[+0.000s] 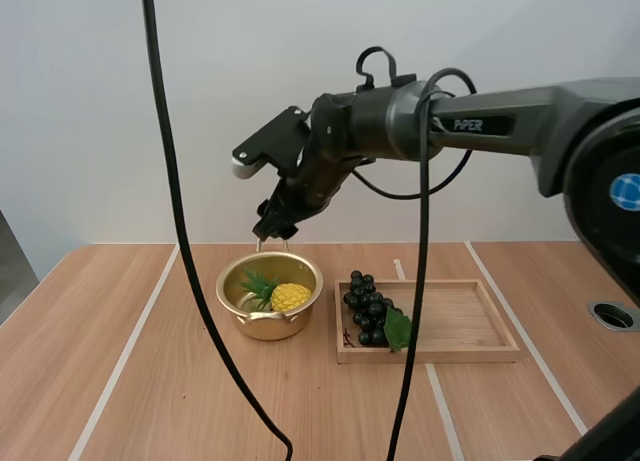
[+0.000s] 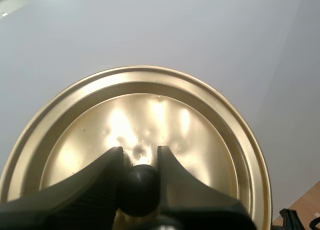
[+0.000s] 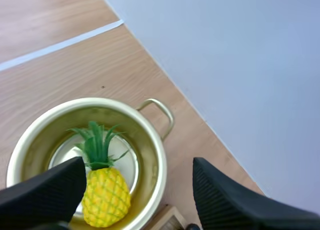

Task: Open the pot, put the pineapple inside, and close it

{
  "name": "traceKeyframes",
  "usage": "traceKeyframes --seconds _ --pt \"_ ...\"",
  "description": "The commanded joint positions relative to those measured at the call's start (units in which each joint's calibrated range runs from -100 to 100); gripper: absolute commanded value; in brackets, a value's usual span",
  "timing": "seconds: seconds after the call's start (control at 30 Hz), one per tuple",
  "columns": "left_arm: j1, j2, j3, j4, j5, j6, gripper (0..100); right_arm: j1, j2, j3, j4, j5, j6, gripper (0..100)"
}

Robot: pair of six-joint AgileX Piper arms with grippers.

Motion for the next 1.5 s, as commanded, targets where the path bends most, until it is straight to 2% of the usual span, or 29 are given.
traceKeyframes --seconds 0.0,0.07,0.33,0.53,0.73,0.87,0.9,0.93,1.0,1.03,1.47 --pt "0.11 -0.26 -0.42 -0.16 -2.94 -0.38 0 -2.42 -5.29 -0.42 -6.48 -1.54 6.83 100" --pt "0.11 -0.26 -0.42 -0.16 -3.13 -0.38 0 -5.18 -8.44 -0.42 -6.93 -1.74 8.20 100" --pt "0.11 -0.26 -0.42 -0.16 -3.13 -0.38 0 -12.42 -18.83 -0.42 -6.93 -3.60 8.33 100" --pt "0.11 -0.26 -0.42 -0.16 -3.13 -0.38 0 -17.89 -25.94 -0.42 -6.93 -5.61 12.39 100" --pt "0.11 -0.26 -0.42 -0.16 -2.93 -1.82 0 -23.60 -29.19 -0.42 -6.93 -5.61 17.39 100" --pt "0.11 -0.26 -0.42 -0.56 -1.88 -2.46 0 -25.96 -29.61 0.17 -6.55 -5.96 17.51 100" --pt "0.11 -0.26 -0.15 -0.71 -1.67 -2.46 0 -26.21 -29.61 0.47 -6.55 -5.96 17.51 92" --pt "0.11 -0.26 -0.14 -0.72 -1.28 -2.58 0 -26.44 -29.61 0.74 -6.42 -5.68 17.51 72" --pt "0.11 -0.10 -0.14 -0.72 0.68 -2.58 0 -26.50 -29.61 1.60 -6.29 -5.07 17.51 29" --pt "0.11 0.05 -0.14 -0.72 1.58 -2.58 0 -26.50 -29.61 2.24 -6.20 -5.06 17.51 0" --pt "0.11 8.84 1.23 -0.72 17.57 -6.83 0 -26.50 -29.61 11.65 -6.15 -8.02 17.72 0"
